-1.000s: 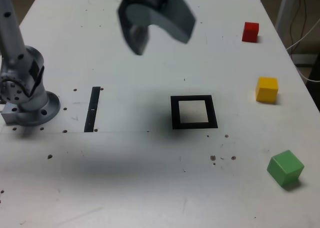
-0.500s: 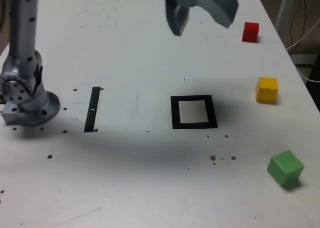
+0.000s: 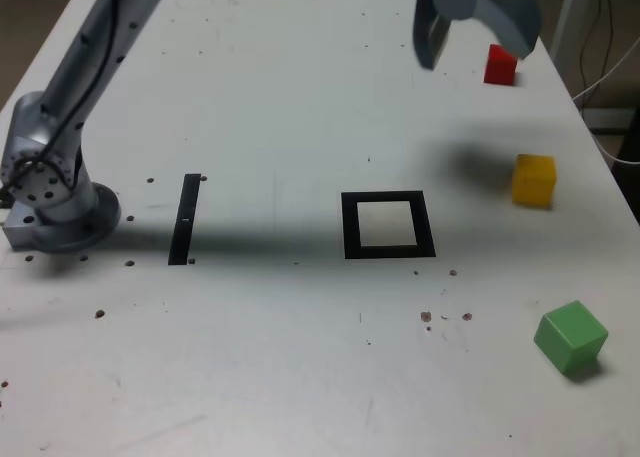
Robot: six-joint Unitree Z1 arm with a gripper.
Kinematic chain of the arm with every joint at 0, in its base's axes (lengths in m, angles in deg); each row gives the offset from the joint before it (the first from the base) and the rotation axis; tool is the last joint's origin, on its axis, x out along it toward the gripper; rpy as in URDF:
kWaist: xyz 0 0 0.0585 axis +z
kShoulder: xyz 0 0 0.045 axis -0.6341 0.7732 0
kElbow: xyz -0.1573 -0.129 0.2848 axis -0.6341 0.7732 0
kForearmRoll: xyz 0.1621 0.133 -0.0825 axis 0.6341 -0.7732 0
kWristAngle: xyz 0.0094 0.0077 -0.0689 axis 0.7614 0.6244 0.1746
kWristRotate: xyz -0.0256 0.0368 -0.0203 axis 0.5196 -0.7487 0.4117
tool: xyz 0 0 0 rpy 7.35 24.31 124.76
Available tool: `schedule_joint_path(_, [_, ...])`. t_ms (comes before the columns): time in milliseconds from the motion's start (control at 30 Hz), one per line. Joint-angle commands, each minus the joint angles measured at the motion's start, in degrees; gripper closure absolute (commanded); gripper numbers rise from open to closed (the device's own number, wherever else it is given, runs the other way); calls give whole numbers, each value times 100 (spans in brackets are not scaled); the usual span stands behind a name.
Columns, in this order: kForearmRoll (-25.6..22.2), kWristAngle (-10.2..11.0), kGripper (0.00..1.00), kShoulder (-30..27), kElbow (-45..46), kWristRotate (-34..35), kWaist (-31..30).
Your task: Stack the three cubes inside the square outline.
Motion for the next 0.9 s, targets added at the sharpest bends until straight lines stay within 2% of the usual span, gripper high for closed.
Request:
schedule_joint_path(0, [-81,18,1,93,-492,-69,128])
schedule_joint_path(233, [-97,200,1,626,-1205,-331,586])
schedule_joint_path(600, [-32,472,1,1613,-2272,-614,869])
schedule_joint_path(867, [190,609,2,1993,-2547,-741,1008])
